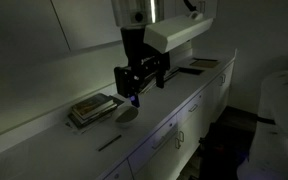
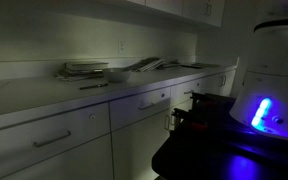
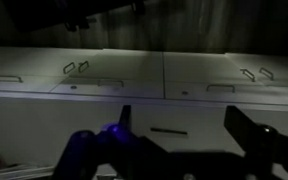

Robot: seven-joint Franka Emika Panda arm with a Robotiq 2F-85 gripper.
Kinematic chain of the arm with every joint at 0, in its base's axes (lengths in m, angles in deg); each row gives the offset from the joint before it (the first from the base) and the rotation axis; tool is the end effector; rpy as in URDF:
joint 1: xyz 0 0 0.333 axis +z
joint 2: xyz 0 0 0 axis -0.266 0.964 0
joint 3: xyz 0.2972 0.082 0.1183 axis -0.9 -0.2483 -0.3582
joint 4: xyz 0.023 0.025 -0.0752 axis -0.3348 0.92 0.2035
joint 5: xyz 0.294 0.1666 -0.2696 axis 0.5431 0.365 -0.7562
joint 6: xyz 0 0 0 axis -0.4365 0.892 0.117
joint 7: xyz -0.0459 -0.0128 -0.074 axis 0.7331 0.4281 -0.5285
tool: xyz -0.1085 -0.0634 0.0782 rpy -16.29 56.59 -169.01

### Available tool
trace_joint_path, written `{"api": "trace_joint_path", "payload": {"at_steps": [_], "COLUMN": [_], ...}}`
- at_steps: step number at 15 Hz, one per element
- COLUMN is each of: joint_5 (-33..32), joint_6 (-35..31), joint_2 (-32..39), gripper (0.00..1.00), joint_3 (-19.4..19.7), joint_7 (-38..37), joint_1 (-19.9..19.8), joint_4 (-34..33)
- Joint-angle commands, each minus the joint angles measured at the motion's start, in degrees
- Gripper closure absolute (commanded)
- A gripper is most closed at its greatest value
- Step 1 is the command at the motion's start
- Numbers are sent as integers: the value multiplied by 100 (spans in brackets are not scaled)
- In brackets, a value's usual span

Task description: Move the bowl slightly to the left

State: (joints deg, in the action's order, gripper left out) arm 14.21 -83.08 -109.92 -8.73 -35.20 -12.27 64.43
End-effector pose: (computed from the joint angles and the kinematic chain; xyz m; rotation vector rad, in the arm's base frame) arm 0.3417 0.1850 0.5164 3.0224 -0.3628 0.1607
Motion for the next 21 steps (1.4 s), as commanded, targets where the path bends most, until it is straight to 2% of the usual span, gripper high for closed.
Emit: {"api": "trace_joint_path", "payload": {"at_steps": [1,6,7,9,11,13,15,18,21], "joint_5": [-26,-26,13,-56,-155,-324,-817,-1341,-1782], "joint_6": [14,14,-68,-431,-1291,-1893,-2117,-2199,-2141], "joint_2": [17,17,150,511,1012,1920,2856,4172,5232], "gripper": [0,0,0,0,0,0,0,0,0], "joint_3": [30,31,55,100,323,443,522,842,1226], "joint_7": [-23,-23,-165,-462,-226,-409,-555,-628,-862], "joint_1": [40,40,-71,-401,-599,-899,-1073,-845,-401], "joint_4": [-16,-16,-34,-43,70,-112,-433,-1093,-1927]}}
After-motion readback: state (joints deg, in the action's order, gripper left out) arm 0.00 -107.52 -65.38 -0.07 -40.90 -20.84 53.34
